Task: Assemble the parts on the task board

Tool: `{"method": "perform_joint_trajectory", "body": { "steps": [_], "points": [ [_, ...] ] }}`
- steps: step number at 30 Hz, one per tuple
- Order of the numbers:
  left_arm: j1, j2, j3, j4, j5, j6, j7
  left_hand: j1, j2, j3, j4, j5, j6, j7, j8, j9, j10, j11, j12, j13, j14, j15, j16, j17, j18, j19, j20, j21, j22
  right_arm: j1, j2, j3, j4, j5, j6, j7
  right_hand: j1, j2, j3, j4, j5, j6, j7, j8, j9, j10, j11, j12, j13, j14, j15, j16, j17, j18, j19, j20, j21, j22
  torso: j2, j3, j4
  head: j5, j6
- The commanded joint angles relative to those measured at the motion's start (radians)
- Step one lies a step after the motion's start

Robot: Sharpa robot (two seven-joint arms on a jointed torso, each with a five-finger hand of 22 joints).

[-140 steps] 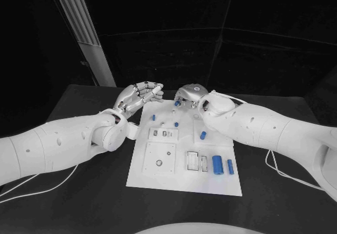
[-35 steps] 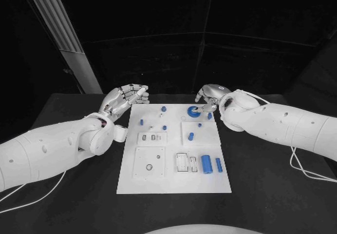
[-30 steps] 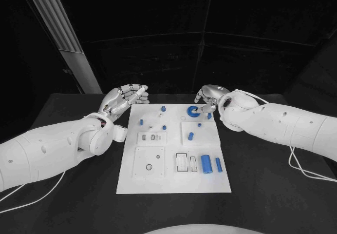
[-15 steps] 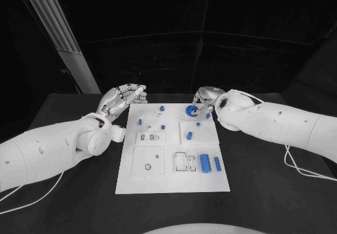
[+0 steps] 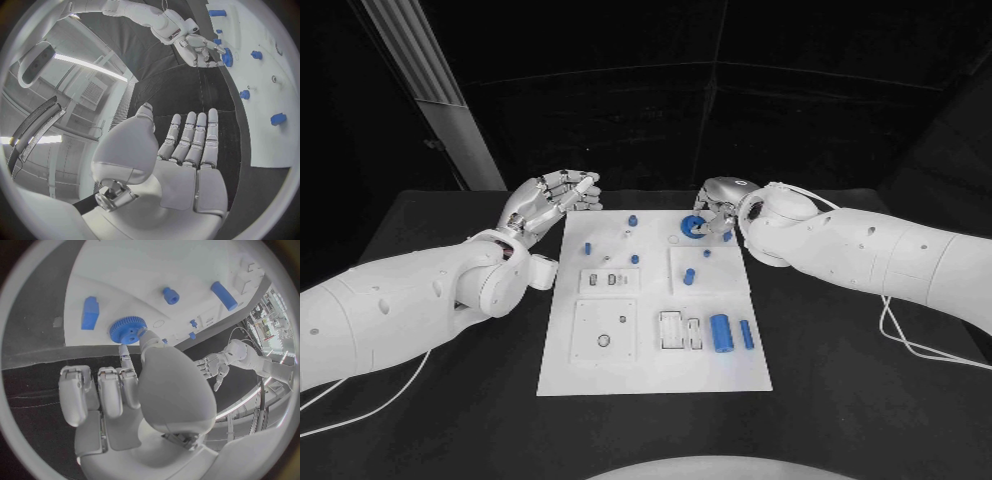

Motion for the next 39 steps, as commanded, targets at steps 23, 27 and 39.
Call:
{"method": "perform_joint_trajectory", "body": {
  "steps": [23, 27, 39],
  "points": [
    [0.001, 0.003, 0.001, -0.002, -0.004, 0.011, 0.145, 0.008, 0.017, 0.002, -0.002, 0.006, -0.004, 0.109, -0.006, 0.002, -0.007, 0.001, 0.008, -0.001, -0.008, 0.002, 0.009, -0.002, -0.008, -0.005, 0.000, -0.002, -0.002, 0.001, 0.009, 0.000, -0.006, -0.007, 0.054, -0.038, -0.016, -0.012, -0.008, 0.006, -0.010, 0.005, 0.018, -0.015, -0.002, 0.102, 0.013, 0.003, 0.263, 0.104, 0.008, 0.002, 0.263, -0.007, 0.105, 0.005, 0.003, 0.263, -0.001, -0.0005, -0.0009, 0.011, 0.003],
    [0.001, 0.003, 0.001, -0.001, -0.004, 0.010, 0.145, 0.008, 0.017, 0.002, -0.002, 0.006, -0.004, 0.109, -0.006, 0.002, -0.007, 0.001, 0.008, -0.001, -0.008, 0.002, 0.009, -0.002, -0.008, -0.005, 0.000, -0.002, -0.002, 0.000, 0.011, 0.000, -0.006, -0.007, 0.053, -0.039, -0.008, -0.002, 0.001, 0.002, 0.000, 0.009, 0.020, -0.016, -0.001, 0.102, 0.016, 0.003, 0.263, 0.104, 0.011, 0.002, 0.263, -0.007, 0.105, 0.008, 0.003, 0.263, 0.000, 0.0000, -0.0011, 0.011, 0.000],
    [0.001, 0.000, 0.001, 0.001, -0.004, 0.008, 0.145, 0.010, 0.019, 0.003, -0.002, 0.007, -0.004, 0.109, -0.006, 0.002, -0.007, 0.001, 0.008, -0.001, -0.009, 0.002, 0.010, -0.002, -0.009, -0.004, 0.000, -0.002, -0.002, -0.001, 0.008, 0.000, 0.000, -0.007, 0.016, -0.027, 0.057, 0.071, 0.094, -0.079, 0.125, 0.104, -0.012, 0.001, 0.015, 0.102, -0.011, 0.003, 0.263, 0.104, -0.007, 0.002, 0.263, -0.007, 0.105, -0.004, 0.003, 0.263, 0.000, 0.0003, -0.0006, 0.011, -0.001]
  ]
}}
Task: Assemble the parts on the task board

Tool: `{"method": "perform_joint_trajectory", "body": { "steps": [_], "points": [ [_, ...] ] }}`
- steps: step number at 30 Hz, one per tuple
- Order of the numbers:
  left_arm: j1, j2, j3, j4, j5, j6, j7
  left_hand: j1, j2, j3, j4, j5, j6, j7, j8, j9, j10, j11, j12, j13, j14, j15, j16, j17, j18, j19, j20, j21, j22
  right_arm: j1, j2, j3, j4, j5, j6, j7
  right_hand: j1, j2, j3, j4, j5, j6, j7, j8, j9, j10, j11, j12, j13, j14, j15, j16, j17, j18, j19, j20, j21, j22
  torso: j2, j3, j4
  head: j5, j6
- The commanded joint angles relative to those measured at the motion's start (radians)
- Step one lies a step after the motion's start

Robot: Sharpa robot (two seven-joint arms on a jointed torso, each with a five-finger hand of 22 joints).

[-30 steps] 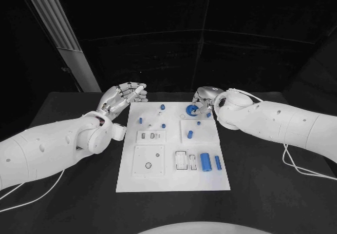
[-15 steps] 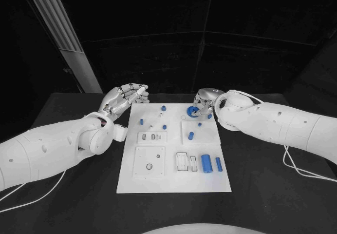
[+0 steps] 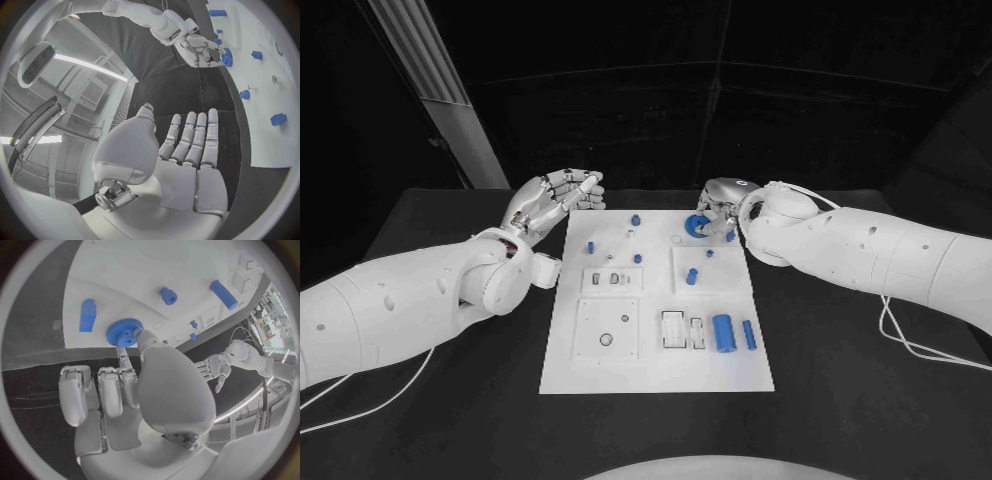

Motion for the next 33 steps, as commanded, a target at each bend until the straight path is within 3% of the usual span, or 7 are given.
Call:
{"method": "perform_joint_trajectory", "body": {
  "steps": [1, 11, 22, 24, 33],
  "points": [
    [0.001, -0.001, 0.001, 0.001, -0.003, 0.007, 0.145, -0.001, 0.008, 0.003, -0.002, 0.007, -0.004, 0.109, -0.006, 0.001, -0.007, 0.001, 0.004, -0.001, -0.006, -0.001, 0.003, -0.001, -0.009, -0.004, 0.000, -0.002, -0.001, -0.003, -0.002, -0.003, 0.002, -0.006, -0.017, 0.003, 0.014, 0.029, 0.010, -0.009, 0.011, 0.056, -0.041, 0.019, 0.022, 0.104, -0.010, 0.003, 0.263, 0.105, -0.009, 0.002, 0.263, -0.007, 0.105, -0.006, 0.003, 0.263, 0.000, 0.0001, -0.0001, 0.001, -0.001],
    [0.001, -0.003, 0.001, 0.002, -0.003, 0.007, 0.145, 0.001, 0.009, 0.003, -0.002, 0.008, -0.004, 0.109, -0.006, 0.001, -0.008, 0.001, 0.005, -0.001, -0.006, -0.001, 0.003, -0.001, -0.009, -0.004, 0.000, -0.002, -0.002, -0.003, -0.022, -0.003, 0.032, 0.002, -0.118, 0.040, -0.003, 0.025, 0.012, -0.023, -0.004, 0.068, -0.046, 0.013, 0.025, 0.104, -0.015, 0.003, 0.263, 0.105, -0.016, 0.002, 0.263, -0.007, 0.105, -0.013, 0.003, 0.263, 0.000, 0.0001, 0.0002, 0.003, -0.002],
    [0.001, 0.000, 0.001, -0.005, -0.003, 0.008, 0.143, 0.002, 0.010, 0.003, -0.002, 0.008, -0.004, 0.109, -0.006, 0.002, -0.008, 0.001, 0.005, -0.001, -0.006, -0.001, 0.004, -0.001, -0.009, -0.004, 0.000, -0.002, -0.002, 0.000, -0.070, -0.001, 0.135, 0.056, -0.234, 0.081, -0.020, 0.021, 0.009, -0.027, -0.024, 0.062, -0.043, -0.001, 0.023, 0.104, -0.015, 0.003, 0.263, 0.105, -0.017, 0.002, 0.263, -0.007, 0.105, -0.015, 0.003, 0.263, -0.002, -0.0018, -0.0005, 0.004, 0.000],
    [0.001, 0.001, 0.001, -0.006, -0.003, 0.009, 0.142, 0.002, 0.010, 0.003, -0.002, 0.009, -0.004, 0.109, -0.006, 0.002, -0.008, 0.001, 0.005, -0.001, -0.006, -0.001, 0.004, -0.001, -0.009, -0.004, 0.000, -0.002, -0.002, 0.002, -0.069, -0.001, 0.146, 0.062, -0.246, 0.088, -0.021, 0.020, 0.008, -0.027, -0.025, 0.061, -0.043, -0.002, 0.022, 0.104, -0.014, 0.003, 0.263, 0.105, -0.017, 0.002, 0.263, -0.007, 0.105, -0.015, 0.003, 0.263, 0.000, -0.0003, -0.0008, 0.004, 0.001],
    [0.000, 0.006, 0.001, -0.010, -0.003, 0.009, 0.143, 0.003, 0.010, 0.003, -0.002, 0.009, -0.004, 0.109, -0.006, 0.002, -0.008, 0.001, 0.005, -0.001, -0.006, -0.001, 0.004, -0.001, -0.009, -0.004, 0.000, -0.002, -0.002, 0.004, -0.017, 0.000, 0.157, 0.072, -0.242, 0.117, -0.023, 0.021, 0.008, -0.029, -0.030, 0.060, -0.042, -0.006, 0.022, 0.104, -0.014, 0.003, 0.263, 0.105, -0.017, 0.002, 0.263, -0.007, 0.105, -0.016, 0.003, 0.263, 0.000, -0.0010, 0.0023, 0.010, 0.002]
  ]
}}
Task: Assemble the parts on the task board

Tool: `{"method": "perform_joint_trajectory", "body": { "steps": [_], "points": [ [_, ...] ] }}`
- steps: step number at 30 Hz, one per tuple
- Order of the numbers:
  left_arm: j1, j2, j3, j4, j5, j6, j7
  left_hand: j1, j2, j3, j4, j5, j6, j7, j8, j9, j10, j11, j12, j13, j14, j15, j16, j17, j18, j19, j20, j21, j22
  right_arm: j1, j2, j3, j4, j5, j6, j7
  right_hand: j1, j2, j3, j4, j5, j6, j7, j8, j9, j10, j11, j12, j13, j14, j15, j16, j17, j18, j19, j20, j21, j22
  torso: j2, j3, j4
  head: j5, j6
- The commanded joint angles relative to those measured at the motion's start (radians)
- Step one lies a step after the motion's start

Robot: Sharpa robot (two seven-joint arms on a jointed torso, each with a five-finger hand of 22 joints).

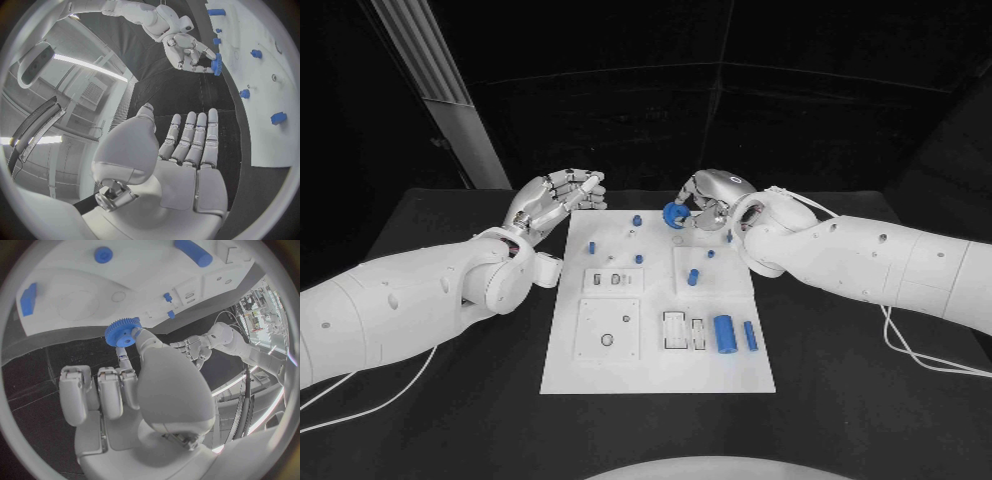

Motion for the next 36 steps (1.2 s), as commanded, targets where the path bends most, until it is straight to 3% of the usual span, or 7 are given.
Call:
{"method": "perform_joint_trajectory", "body": {
  "steps": [1, 8, 18, 24, 36],
  "points": [
    [0.001, 0.001, 0.001, -0.002, -0.003, 0.009, 0.143, 0.003, 0.010, 0.003, -0.002, 0.004, -0.004, 0.109, -0.006, 0.001, -0.008, 0.001, 0.005, -0.001, -0.006, -0.001, 0.004, -0.001, -0.009, -0.004, 0.000, -0.002, -0.001, 0.003, 0.023, 0.001, -0.003, 0.015, -0.023, 0.037, -0.011, 0.001, -0.001, -0.008, -0.005, 0.052, -0.051, -0.004, 0.067, 0.104, -0.007, 0.003, 0.263, 0.102, -0.007, 0.002, 0.263, -0.008, 0.105, -0.008, 0.003, 0.263, 0.001, 0.0000, 0.0012, 0.007, 0.002],
    [0.001, 0.005, 0.001, -0.008, -0.003, 0.008, 0.145, 0.003, 0.011, 0.003, -0.002, 0.004, -0.004, 0.109, -0.006, 0.001, -0.008, 0.001, 0.006, -0.001, -0.007, -0.001, 0.004, -0.002, -0.009, -0.004, 0.000, -0.002, -0.001, 0.003, 0.091, 0.001, -0.035, -0.023, 0.004, 0.048, -0.012, 0.003, 0.000, -0.010, -0.010, 0.050, -0.050, -0.007, 0.067, 0.104, -0.006, 0.003, 0.263, 0.102, -0.007, 0.002, 0.263, -0.008, 0.105, -0.008, 0.003, 0.263, 0.001, -0.0008, 0.0028, 0.017, 0.002],
    [0.001, 0.010, 0.001, -0.010, -0.003, 0.005, 0.148, 0.004, 0.011, 0.003, -0.002, 0.005, -0.004, 0.109, -0.006, 0.001, -0.008, 0.001, 0.006, -0.001, -0.007, -0.001, 0.005, -0.002, -0.009, -0.004, 0.000, -0.002, -0.001, 0.002, 0.179, 0.001, -0.116, -0.061, 0.034, 0.063, -0.015, 0.005, 0.001, -0.014, -0.023, 0.047, -0.048, -0.015, 0.065, 0.104, -0.005, 0.003, 0.263, 0.102, -0.005, 0.002, 0.263, -0.008, 0.105, -0.008, 0.003, 0.263, 0.002, 0.0000, 0.0038, 0.026, 0.003],
    [0.001, 0.009, 0.001, -0.010, -0.003, -0.003, 0.151, 0.004, 0.011, 0.003, -0.002, 0.005, -0.004, 0.109, -0.006, 0.001, -0.008, 0.001, 0.006, -0.001, -0.007, -0.001, 0.005, -0.002, -0.009, -0.004, 0.000, -0.002, -0.001, 0.001, 0.200, 0.001, -0.135, -0.073, 0.062, 0.059, -0.016, 0.005, 0.001, -0.016, -0.027, 0.044, -0.047, -0.019, 0.064, 0.104, -0.003, 0.003, 0.263, 0.102, -0.005, 0.002, 0.263, -0.008, 0.105, -0.007, 0.003, 0.263, 0.001, -0.0002, -0.0009, 0.032, -0.001],
    [0.001, 0.007, 0.001, -0.008, -0.003, -0.012, 0.158, 0.004, 0.012, 0.003, -0.002, 0.005, -0.004, 0.109, -0.006, 0.001, -0.008, 0.001, 0.007, -0.001, -0.007, -0.001, 0.005, -0.002, -0.009, -0.004, 0.000, -0.002, -0.001, -0.003, 0.214, 0.001, -0.156, -0.088, 0.110, 0.047, -0.016, 0.006, 0.001, -0.017, -0.029, 0.043, -0.046, -0.020, 0.064, 0.104, -0.003, 0.003, 0.263, 0.102, -0.004, 0.002, 0.263, -0.008, 0.105, -0.007, 0.003, 0.263, 0.001, 0.0005, -0.0007, 0.029, -0.007]
  ]
}}
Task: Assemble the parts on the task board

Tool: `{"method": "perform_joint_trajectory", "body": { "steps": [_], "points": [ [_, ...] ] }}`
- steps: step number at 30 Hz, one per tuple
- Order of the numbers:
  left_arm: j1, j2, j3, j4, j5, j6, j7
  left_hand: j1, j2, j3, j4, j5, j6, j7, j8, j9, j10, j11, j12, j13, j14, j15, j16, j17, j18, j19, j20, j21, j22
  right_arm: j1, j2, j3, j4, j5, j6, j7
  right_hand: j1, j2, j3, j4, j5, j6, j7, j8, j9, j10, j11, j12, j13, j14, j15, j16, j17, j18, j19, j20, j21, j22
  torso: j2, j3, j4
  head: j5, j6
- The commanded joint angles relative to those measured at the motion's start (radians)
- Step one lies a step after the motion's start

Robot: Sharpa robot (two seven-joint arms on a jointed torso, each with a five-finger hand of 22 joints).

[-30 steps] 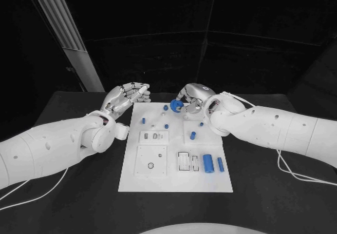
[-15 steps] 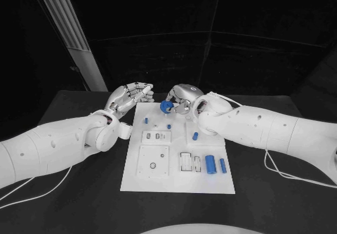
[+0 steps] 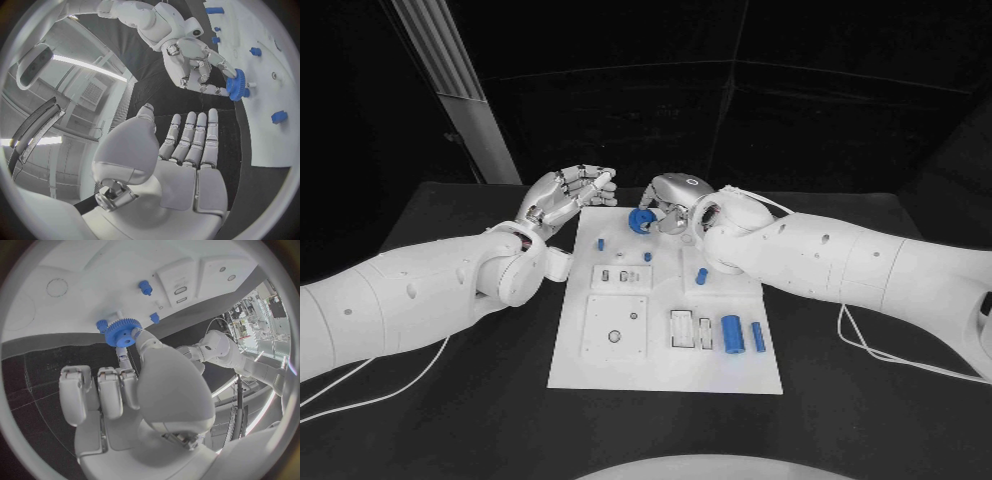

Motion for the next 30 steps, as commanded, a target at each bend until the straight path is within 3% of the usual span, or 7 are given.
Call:
{"method": "perform_joint_trajectory", "body": {
  "steps": [1, 14, 21, 30],
  "points": [
    [0.001, -0.002, 0.001, 0.002, -0.003, -0.005, 0.158, 0.001, 0.008, 0.003, -0.002, 0.005, -0.004, 0.109, -0.006, 0.001, -0.009, 0.001, 0.007, -0.001, -0.007, -0.001, 0.005, -0.002, -0.009, -0.004, 0.000, -0.002, -0.002, 0.000, 0.004, 0.001, -0.004, -0.022, 0.041, -0.001, -0.009, -0.001, 0.001, -0.006, 0.000, 0.045, -0.044, 0.005, 0.064, 0.104, -0.003, 0.003, 0.263, 0.102, -0.004, 0.002, 0.263, -0.007, 0.105, -0.007, 0.003, 0.263, 0.000, 0.0004, 0.0000, 0.001, -0.005],
    [0.001, -0.006, 0.001, 0.006, -0.003, -0.006, 0.155, 0.001, 0.009, 0.003, -0.002, 0.005, -0.004, 0.109, -0.006, 0.001, -0.009, 0.001, 0.007, -0.001, -0.007, -0.001, 0.006, -0.002, -0.009, -0.004, 0.000, -0.002, -0.002, -0.011, 0.032, 0.001, -0.039, -0.029, 0.056, -0.016, -0.010, 0.003, 0.004, -0.010, -0.005, 0.037, -0.040, -0.005, 0.061, 0.104, 0.000, 0.003, 0.263, 0.102, -0.002, 0.002, 0.263, -0.007, 0.105, -0.005, 0.003, 0.263, 0.000, -0.0002, 0.0004, 0.002, -0.010],
    [0.001, -0.009, 0.001, 0.011, -0.003, -0.003, 0.153, 0.001, 0.009, 0.003, -0.002, 0.005, -0.004, 0.109, -0.006, 0.001, -0.009, 0.001, 0.007, -0.001, -0.007, -0.001, 0.006, -0.002, -0.009, -0.004, 0.000, -0.002, -0.002, -0.013, 0.046, 0.001, -0.061, -0.051, 0.075, -0.029, -0.010, 0.004, 0.005, -0.013, -0.006, 0.034, -0.038, -0.009, 0.060, 0.104, 0.002, 0.003, 0.263, 0.102, -0.001, 0.002, 0.263, -0.007, 0.105, -0.004, 0.003, 0.263, 0.000, -0.0001, 0.0000, 0.004, -0.020],
    [0.001, -0.011, 0.001, 0.014, -0.003, -0.004, 0.150, 0.001, 0.009, 0.003, -0.002, 0.005, -0.004, 0.109, -0.006, 0.001, -0.009, 0.001, 0.007, -0.001, -0.007, -0.001, 0.006, -0.002, -0.009, -0.004, 0.000, -0.002, -0.002, -0.014, 0.061, 0.001, -0.081, -0.060, 0.110, -0.049, -0.008, 0.007, 0.010, -0.023, -0.014, 0.022, -0.031, -0.024, 0.055, 0.104, 0.008, 0.003, 0.263, 0.102, 0.004, 0.002, 0.263, -0.007, 0.105, 0.000, 0.003, 0.263, 0.000, -0.0003, 0.0012, 0.001, -0.019]
  ]
}}
